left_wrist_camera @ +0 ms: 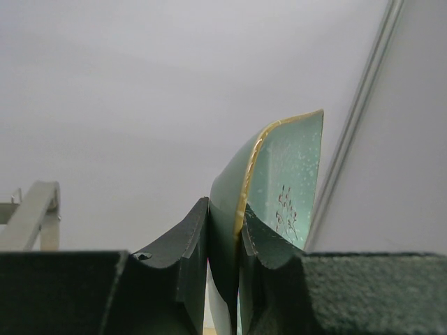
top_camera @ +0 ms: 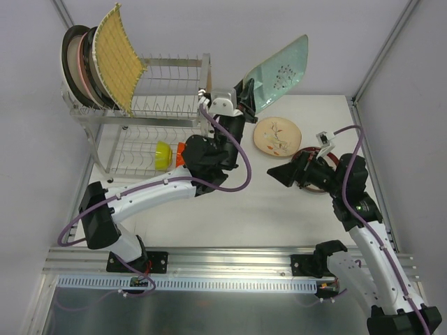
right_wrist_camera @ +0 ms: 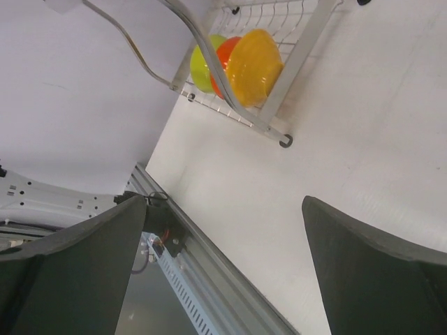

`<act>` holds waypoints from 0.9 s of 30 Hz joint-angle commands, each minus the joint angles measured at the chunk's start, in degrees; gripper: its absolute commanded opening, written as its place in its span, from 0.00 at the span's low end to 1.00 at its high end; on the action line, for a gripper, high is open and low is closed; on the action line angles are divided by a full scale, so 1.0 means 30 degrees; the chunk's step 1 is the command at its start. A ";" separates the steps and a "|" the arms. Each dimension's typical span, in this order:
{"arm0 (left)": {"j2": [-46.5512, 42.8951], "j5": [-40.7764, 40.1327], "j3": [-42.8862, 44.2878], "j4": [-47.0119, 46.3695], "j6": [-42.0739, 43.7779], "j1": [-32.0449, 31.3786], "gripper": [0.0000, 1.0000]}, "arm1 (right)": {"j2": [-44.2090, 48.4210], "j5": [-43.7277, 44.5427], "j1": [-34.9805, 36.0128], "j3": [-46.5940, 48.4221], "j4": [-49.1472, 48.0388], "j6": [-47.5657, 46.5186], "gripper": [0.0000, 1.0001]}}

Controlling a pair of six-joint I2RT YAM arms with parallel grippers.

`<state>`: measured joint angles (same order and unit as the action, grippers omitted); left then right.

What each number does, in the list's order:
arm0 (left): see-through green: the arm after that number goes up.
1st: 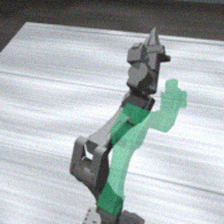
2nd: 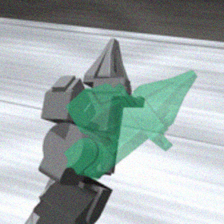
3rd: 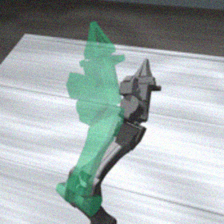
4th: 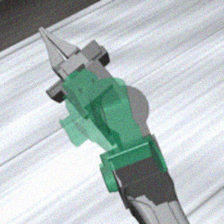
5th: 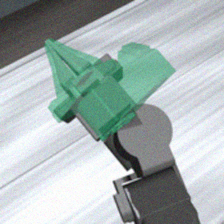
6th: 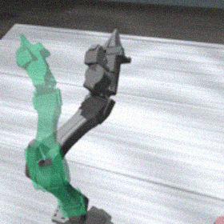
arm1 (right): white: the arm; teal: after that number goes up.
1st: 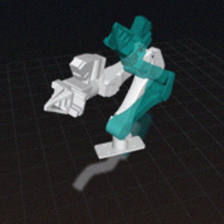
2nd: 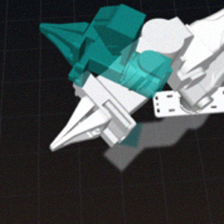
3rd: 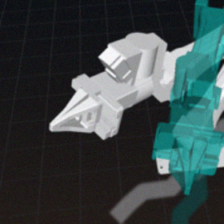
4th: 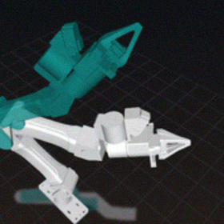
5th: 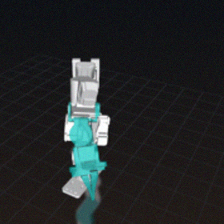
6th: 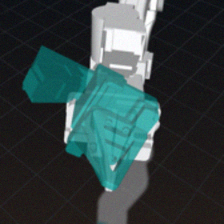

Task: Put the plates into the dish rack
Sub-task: Pass the plate from the right arm to the left, then insert the plate into the dish rack

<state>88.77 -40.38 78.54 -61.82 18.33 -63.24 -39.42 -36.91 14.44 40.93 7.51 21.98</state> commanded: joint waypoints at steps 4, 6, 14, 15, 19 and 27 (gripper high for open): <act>-0.0966 0.1127 0.3026 -0.3182 0.3438 0.1332 0.00 | -0.0072 0.0347 0.0285 0.1152 0.1510 -0.2227 0.99; -0.1404 0.0981 0.3087 -0.3182 0.4315 0.1743 0.00 | -0.0161 0.0495 0.0402 0.1240 0.1745 -0.2519 0.99; -0.4392 0.0657 0.1156 -0.3298 0.6077 0.3853 0.00 | -0.0630 0.1520 0.1075 0.1475 0.2711 -0.3574 0.99; -0.4772 0.0745 0.0892 -0.3357 0.6398 0.4202 0.00 | -0.0717 0.1608 0.1163 0.1504 0.2799 -0.3692 0.99; -0.6617 0.0892 -0.0396 -0.3971 0.8008 0.4674 0.00 | -0.0834 0.1989 0.1486 0.1417 0.3063 -0.4015 0.99; -0.8759 0.0482 -0.2155 -0.4939 1.0472 0.5874 0.00 | -0.0836 0.2662 0.2072 0.1328 0.3620 -0.4688 1.00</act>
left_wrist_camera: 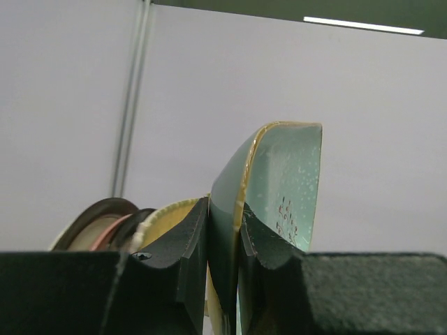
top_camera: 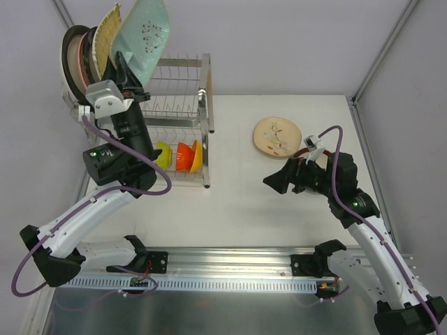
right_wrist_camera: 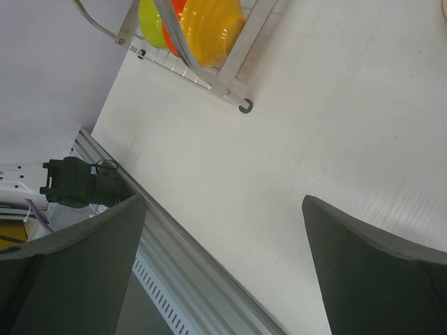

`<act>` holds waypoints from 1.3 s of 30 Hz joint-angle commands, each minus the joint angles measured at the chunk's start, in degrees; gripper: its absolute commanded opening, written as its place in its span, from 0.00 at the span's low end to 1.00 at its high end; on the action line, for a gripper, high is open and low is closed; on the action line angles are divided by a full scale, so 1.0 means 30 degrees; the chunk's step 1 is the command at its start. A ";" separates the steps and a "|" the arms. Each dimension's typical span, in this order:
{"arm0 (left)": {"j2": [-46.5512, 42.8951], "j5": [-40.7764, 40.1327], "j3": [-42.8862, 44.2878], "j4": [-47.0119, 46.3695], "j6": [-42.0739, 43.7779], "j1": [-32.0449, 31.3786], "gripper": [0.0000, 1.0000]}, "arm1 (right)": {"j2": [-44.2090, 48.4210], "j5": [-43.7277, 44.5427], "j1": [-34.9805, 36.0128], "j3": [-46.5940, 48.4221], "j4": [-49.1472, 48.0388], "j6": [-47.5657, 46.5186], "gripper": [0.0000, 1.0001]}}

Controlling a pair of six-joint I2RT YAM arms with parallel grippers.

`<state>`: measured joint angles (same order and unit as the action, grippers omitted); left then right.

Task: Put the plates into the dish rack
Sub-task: Insert the plate into the dish rack

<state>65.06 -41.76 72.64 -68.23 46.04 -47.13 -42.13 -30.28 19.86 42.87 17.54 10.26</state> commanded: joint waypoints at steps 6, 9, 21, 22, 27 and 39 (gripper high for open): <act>-0.2114 0.0619 -0.1654 -0.3068 0.1850 0.1530 0.00 | 0.0156 0.1070 0.0675 0.0592 0.0657 -0.1252 1.00; -0.2408 0.0414 -0.2240 -0.3156 0.1676 0.2146 0.00 | 0.0185 0.1363 0.0939 0.0592 0.0774 -0.1545 1.00; -0.1765 -0.0143 -0.3179 -0.1458 -0.2103 0.4694 0.00 | 0.0302 0.3208 0.1994 0.0534 0.1389 -0.2658 1.00; -0.1648 -0.0143 -0.3121 -0.1457 -0.2250 0.4754 0.00 | 0.0332 0.3296 0.2139 0.0533 0.1448 -0.2688 1.00; -0.0915 0.0149 -0.2769 -0.1486 -0.2252 0.5047 0.00 | 0.0537 0.3735 0.2520 0.0358 0.1448 -0.2922 1.00; 0.0872 0.2112 -0.2066 -0.2480 0.0323 0.5047 0.00 | 0.0655 0.4235 0.2932 0.0095 0.1419 -0.3069 1.00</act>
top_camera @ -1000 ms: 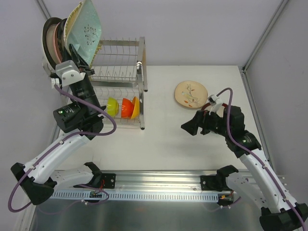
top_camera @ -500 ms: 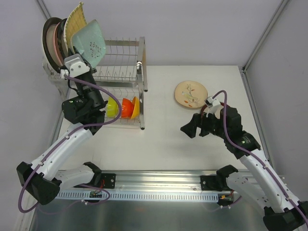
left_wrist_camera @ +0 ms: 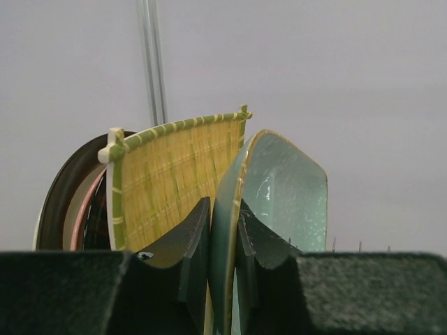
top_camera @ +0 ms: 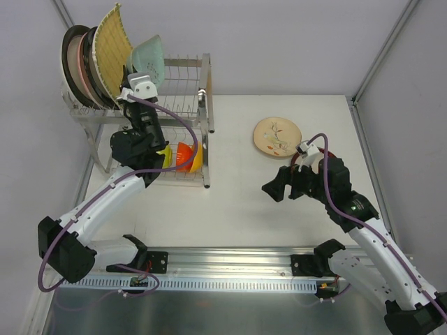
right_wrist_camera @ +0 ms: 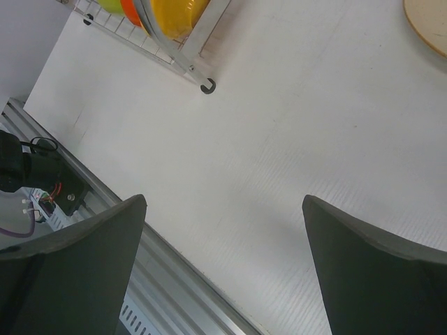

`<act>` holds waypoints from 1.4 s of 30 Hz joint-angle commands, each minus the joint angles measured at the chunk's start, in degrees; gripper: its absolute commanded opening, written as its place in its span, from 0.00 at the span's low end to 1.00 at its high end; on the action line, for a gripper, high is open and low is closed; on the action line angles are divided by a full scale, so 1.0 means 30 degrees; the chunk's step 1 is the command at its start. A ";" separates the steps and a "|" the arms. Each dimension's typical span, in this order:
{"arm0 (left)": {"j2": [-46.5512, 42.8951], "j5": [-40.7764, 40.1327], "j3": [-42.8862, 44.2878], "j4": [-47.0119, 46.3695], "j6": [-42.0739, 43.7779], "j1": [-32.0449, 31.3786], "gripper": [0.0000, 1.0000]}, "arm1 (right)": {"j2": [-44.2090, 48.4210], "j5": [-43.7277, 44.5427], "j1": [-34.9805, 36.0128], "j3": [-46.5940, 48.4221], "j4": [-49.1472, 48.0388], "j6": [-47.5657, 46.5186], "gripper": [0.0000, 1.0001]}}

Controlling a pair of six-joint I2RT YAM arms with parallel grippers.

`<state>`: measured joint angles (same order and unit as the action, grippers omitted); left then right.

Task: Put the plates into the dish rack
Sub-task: Insert the plate into the dish rack

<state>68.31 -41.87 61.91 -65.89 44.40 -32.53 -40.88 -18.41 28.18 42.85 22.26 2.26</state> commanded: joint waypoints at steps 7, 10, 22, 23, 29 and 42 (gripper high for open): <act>0.0636 0.2442 0.2125 -0.4490 0.2220 0.0239 0.00 | 0.0181 0.0308 0.0185 0.0160 -0.0213 -0.0432 1.00; 0.0871 0.2413 0.2361 -0.4930 0.2279 0.0444 0.00 | 0.0151 0.0337 0.0185 0.0160 -0.0184 -0.0432 1.00; 0.1018 0.2267 0.2655 -0.4641 0.1433 0.1496 0.00 | 0.0181 0.0425 0.0185 -0.0015 -0.0272 -0.0461 1.00; 0.0989 0.2237 0.2596 -0.4523 0.1198 0.1615 0.00 | 0.0210 0.0425 0.0156 -0.0016 -0.0301 -0.0461 1.00; 0.1398 0.2588 0.2742 -0.3995 0.0698 0.1908 0.00 | 0.0298 0.0454 0.0185 -0.0046 -0.0272 -0.0461 0.99; 0.1369 0.3116 0.2888 -0.3760 -0.0300 0.1909 0.00 | 0.0298 0.0426 0.0156 -0.0221 -0.0389 -0.0403 1.00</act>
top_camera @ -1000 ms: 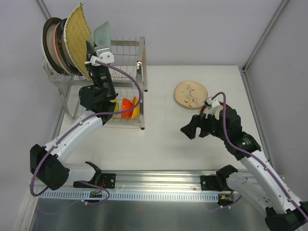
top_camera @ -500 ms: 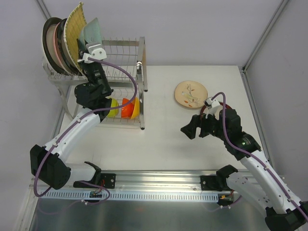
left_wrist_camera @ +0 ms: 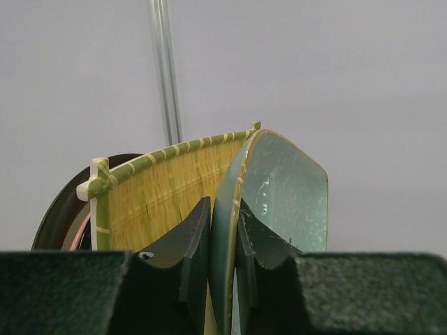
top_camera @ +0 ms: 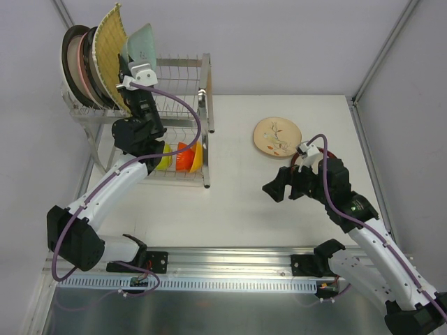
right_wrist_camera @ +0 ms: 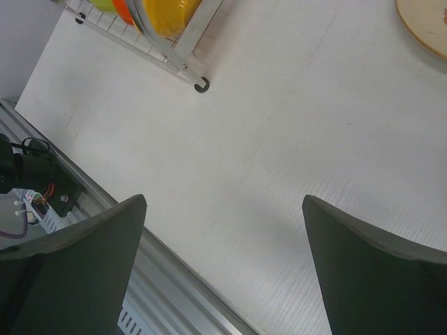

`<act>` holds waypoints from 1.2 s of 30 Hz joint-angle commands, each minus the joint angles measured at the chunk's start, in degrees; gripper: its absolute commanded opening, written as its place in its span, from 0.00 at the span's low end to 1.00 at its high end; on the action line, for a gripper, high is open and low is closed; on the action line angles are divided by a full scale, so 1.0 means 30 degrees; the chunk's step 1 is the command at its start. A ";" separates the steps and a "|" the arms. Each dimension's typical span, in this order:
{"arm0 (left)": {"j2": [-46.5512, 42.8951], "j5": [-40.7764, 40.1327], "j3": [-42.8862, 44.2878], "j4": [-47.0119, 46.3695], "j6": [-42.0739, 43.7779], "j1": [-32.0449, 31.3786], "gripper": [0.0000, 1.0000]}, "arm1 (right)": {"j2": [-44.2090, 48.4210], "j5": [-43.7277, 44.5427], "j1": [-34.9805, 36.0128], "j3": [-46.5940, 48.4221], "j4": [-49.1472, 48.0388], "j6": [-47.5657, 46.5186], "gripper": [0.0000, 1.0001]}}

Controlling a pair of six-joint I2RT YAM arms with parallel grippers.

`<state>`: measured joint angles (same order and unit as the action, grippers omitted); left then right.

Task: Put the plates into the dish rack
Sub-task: Insert the plate into the dish rack

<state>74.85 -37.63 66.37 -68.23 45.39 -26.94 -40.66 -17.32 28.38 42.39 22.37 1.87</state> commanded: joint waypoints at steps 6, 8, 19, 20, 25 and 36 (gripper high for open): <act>-0.0283 0.1733 0.1461 -0.2600 -0.0304 0.0015 0.00 | 0.0283 0.0061 0.0091 -0.0156 -0.0513 -0.0242 1.00; -0.0078 0.1644 0.1432 -0.2570 -0.0275 0.0044 0.00 | 0.0283 0.0090 0.0120 -0.0156 -0.0484 -0.0242 1.00; 0.0539 0.1293 0.1111 -0.2512 0.0253 0.0073 0.00 | 0.0313 0.0090 0.0120 -0.0243 -0.0543 -0.0242 1.00; 0.0510 0.1263 0.1052 -0.2512 0.0194 0.0131 0.00 | 0.0284 0.0090 0.0120 -0.0244 -0.0543 -0.0242 1.00; 0.0335 0.1175 0.0525 -0.2336 -0.0011 0.0190 0.00 | 0.0313 0.0032 0.0120 -0.0244 -0.0572 -0.0242 0.99; -0.1510 0.0590 -0.1058 0.0675 -0.1825 0.0190 0.00 | 0.0401 -0.0027 0.0091 -0.0273 -0.0631 -0.0184 1.00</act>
<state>75.18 -37.50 62.94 -64.16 43.09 -26.72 -40.42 -17.34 28.38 41.45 22.33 1.89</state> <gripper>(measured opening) 0.160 0.994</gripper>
